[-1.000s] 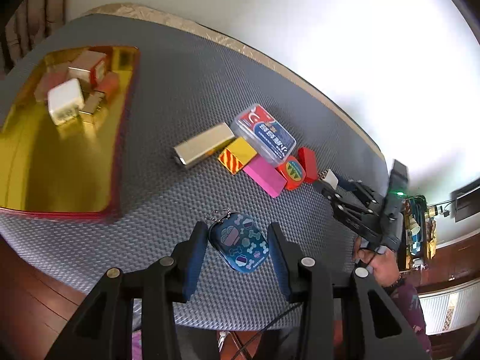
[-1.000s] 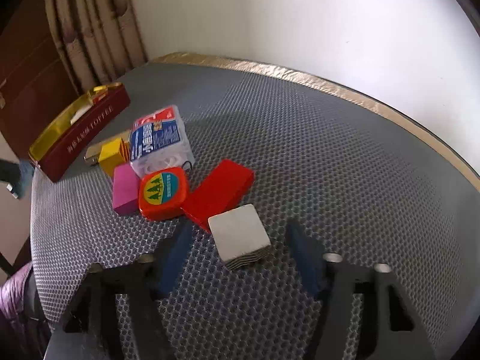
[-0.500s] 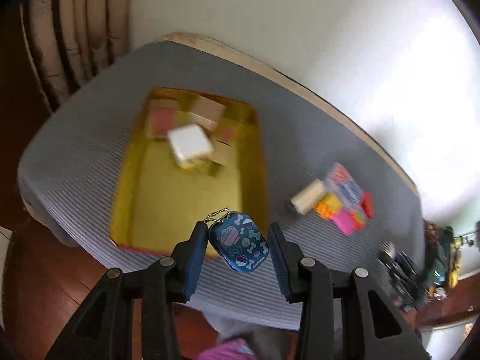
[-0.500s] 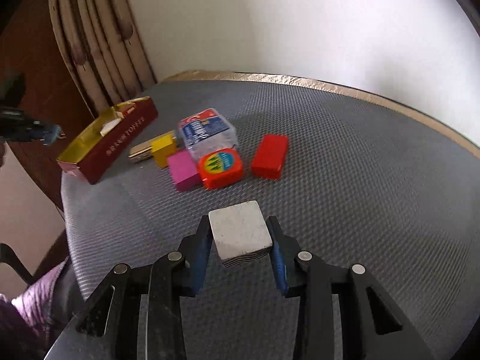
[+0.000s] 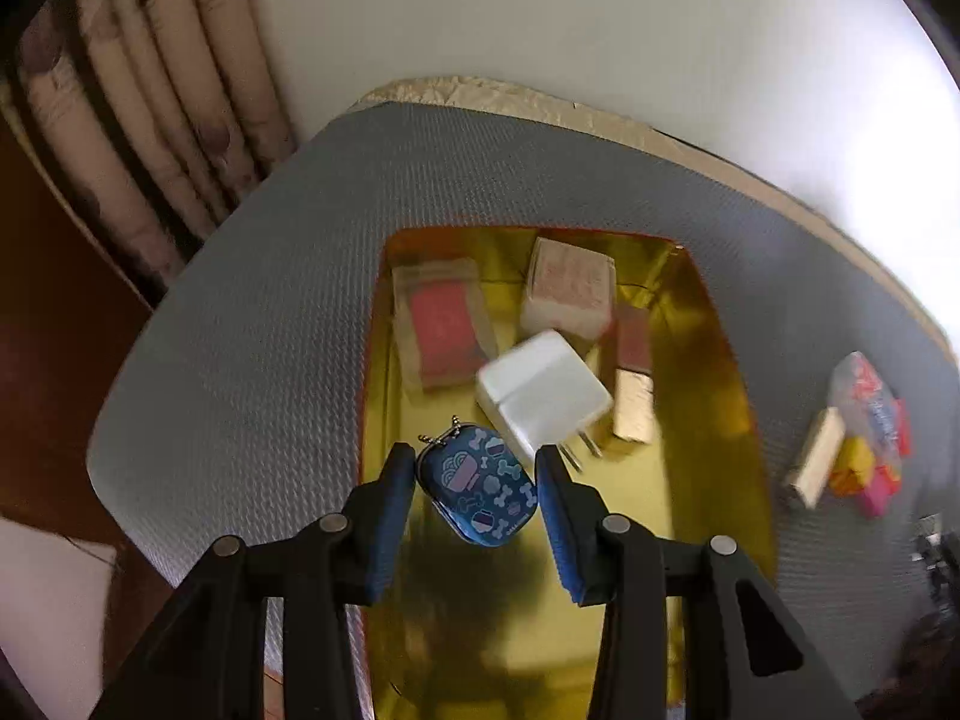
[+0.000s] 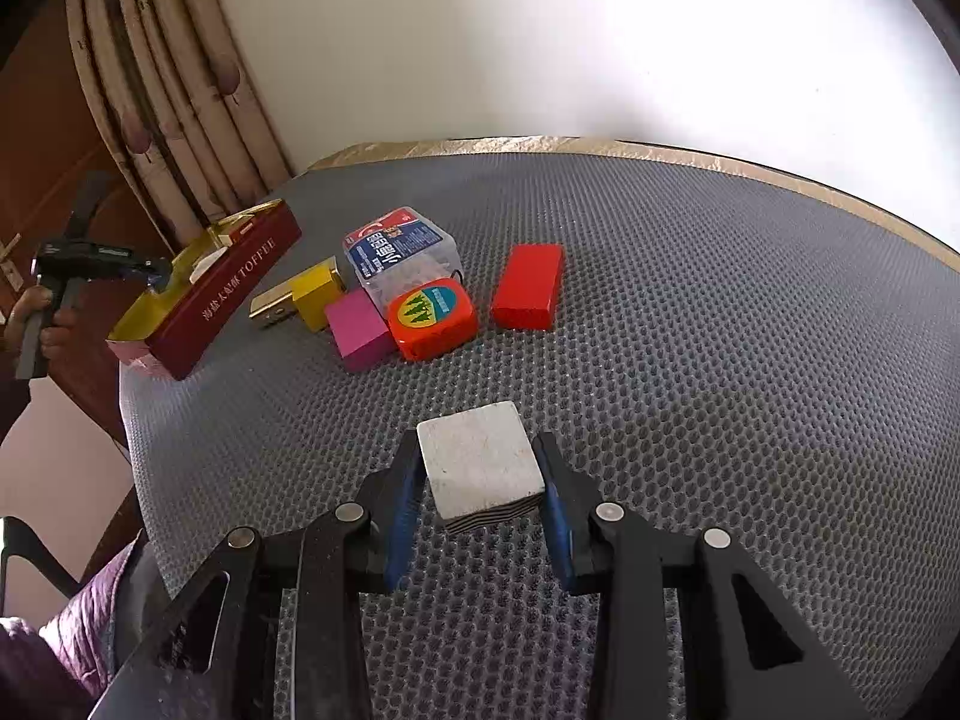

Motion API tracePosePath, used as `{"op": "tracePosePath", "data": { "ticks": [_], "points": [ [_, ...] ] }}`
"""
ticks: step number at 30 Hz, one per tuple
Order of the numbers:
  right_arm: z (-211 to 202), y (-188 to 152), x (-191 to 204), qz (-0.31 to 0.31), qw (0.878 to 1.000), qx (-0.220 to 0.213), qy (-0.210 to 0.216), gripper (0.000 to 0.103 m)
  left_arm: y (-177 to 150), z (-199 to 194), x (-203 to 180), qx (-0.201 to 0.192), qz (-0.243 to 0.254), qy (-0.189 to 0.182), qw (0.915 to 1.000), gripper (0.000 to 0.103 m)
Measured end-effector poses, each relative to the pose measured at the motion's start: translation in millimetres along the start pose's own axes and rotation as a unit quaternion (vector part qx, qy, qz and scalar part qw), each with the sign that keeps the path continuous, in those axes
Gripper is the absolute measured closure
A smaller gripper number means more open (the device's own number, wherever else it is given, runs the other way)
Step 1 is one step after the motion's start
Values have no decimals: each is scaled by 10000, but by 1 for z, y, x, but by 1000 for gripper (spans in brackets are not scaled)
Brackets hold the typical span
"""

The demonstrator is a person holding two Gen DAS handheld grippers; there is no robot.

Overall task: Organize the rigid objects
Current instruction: 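Lower the blue keychain into the tin and open the left gripper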

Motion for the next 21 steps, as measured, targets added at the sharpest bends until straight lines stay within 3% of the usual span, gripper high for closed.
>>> {"op": "tracePosePath", "data": {
  "ticks": [7,14,18,21],
  "points": [
    [3,-1,-2,82,9999,70,-27,69,11,28,2,-48,647,537,9964,61],
    [4,0,-6,180,9998,97,-37,69,12,28,-4,-203,1103,771,9907,60],
    [3,0,-6,184,9998,86,-55,69,14,4,-5,-405,867,446,9944,60],
    [3,0,-7,202,9997,93,-79,69,11,-32,2,-846,397,279,9952,60]
  ]
}}
Point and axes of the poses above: each gripper's, at about its wrist camera, not at the fingertips, and z roughly the way its jaws point, x to its left, y to its top, the point moved 6 cm from there along z, roughly the way its jaws point, and after that the axes turned 4 degrees about -x, right-handed, at the moved point
